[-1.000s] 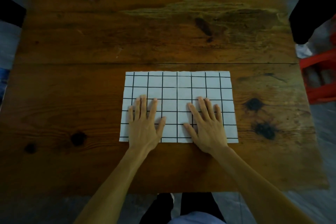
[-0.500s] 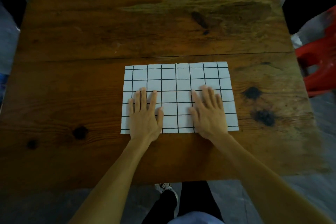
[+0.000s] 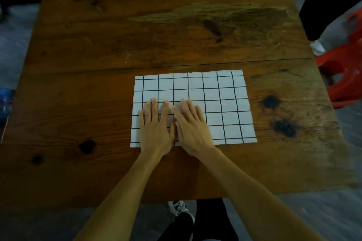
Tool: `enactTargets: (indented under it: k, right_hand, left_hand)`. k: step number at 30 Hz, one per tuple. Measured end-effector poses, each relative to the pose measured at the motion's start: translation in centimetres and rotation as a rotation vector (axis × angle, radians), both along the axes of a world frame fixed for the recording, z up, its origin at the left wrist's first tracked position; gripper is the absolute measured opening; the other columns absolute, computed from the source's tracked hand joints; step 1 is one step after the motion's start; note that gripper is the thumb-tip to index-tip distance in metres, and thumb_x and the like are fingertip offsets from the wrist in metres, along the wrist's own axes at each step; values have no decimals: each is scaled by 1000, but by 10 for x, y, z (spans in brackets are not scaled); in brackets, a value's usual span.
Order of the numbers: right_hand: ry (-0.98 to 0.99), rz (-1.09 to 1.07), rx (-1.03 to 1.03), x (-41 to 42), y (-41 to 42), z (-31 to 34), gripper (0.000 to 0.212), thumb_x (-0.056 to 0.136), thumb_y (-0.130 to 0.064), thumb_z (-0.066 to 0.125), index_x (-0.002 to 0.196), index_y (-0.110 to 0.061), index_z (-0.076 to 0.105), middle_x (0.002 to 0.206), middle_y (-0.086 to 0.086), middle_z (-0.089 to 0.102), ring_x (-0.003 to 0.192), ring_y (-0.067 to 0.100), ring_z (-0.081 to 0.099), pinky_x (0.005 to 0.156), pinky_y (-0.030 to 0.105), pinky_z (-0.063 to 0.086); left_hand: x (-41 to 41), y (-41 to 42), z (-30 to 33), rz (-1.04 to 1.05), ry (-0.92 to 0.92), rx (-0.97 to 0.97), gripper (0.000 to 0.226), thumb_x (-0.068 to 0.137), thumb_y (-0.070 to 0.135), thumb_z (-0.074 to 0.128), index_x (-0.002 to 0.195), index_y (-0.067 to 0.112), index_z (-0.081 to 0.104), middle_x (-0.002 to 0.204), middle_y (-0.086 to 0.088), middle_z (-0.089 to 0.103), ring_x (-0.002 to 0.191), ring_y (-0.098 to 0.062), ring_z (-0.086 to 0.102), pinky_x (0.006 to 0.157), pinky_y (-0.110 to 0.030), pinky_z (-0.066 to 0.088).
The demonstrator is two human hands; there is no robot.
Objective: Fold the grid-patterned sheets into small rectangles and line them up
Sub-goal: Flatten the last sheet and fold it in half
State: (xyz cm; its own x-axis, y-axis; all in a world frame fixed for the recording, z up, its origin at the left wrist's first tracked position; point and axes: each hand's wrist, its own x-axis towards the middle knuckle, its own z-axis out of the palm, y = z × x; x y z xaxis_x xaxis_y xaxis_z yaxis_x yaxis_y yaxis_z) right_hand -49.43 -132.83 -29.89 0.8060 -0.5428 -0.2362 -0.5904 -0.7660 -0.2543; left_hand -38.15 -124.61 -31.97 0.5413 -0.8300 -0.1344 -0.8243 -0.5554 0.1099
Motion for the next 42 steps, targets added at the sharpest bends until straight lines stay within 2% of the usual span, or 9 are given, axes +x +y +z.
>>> enactTargets:
  k: [11,14,21,25,28,33,35,38,42]
  right_hand:
    - [107,-228,-58,-108,-65,-1,62,98,-55,2,154,-29,1,162,5,-10,146,20,-21,118,39,-14]
    - [65,-203,-142,-92,-56,6,60,98,-44,12,153,-21,14,162,9,3,148,25,-14,118,42,-17]
    - [-24,-33,3,3,-11,-2,55,104,-39,18,154,-22,1,162,8,-11,146,25,-21,118,40,-13]
    - [1,-149,-39,-50,-37,-11,54,102,-45,5,153,-29,-2,161,4,-13,146,22,-20,119,40,-10]
    - [8,-285,-45,-104,-62,-7,57,101,-49,5,154,-29,2,161,3,-11,147,20,-19,119,38,-9]
    - [39,-289,-46,-117,-70,-5,62,98,-53,2,154,-28,4,160,2,-13,147,21,-19,119,39,-10]
    - [36,-289,-51,-116,-70,-5,61,98,-52,5,154,-27,6,161,4,-11,147,23,-18,119,41,-12]
    - [-7,-299,-111,-116,-71,0,58,99,-44,16,153,-23,18,162,9,1,148,28,-11,118,46,-10]
    - [-187,-181,-37,-95,-45,18,45,98,-31,37,142,-18,38,154,14,30,145,32,21,118,49,18]
  left_hand:
    - [0,2,0,4,11,-5,62,96,54,7,151,29,-4,160,-10,-4,147,-28,-9,118,-50,3]
    - [-1,2,0,11,17,-8,62,96,54,8,151,28,-4,160,-11,-3,147,-28,-9,118,-50,2]
    - [-1,1,-1,8,0,13,65,93,57,1,151,27,-1,160,-12,-2,146,-29,-7,118,-49,1]
    - [0,0,0,9,16,3,62,95,55,3,151,29,-3,160,-10,-4,146,-28,-10,118,-48,-1]
    - [0,1,1,7,22,1,62,95,55,4,151,29,-2,160,-10,-3,146,-28,-10,118,-49,0]
    - [1,0,6,-10,50,36,63,94,56,2,150,28,-4,160,-11,-4,146,-29,-11,118,-51,0]
    - [1,-1,10,-9,59,40,67,93,57,5,152,25,2,160,-14,-1,146,-30,-8,117,-52,-1]
    - [-6,0,27,-113,96,-70,64,94,55,27,145,18,32,155,-15,20,146,-30,10,117,-51,4]
    - [-26,11,37,-443,165,-113,46,86,48,56,119,16,59,137,-12,46,134,-29,35,114,-45,19]
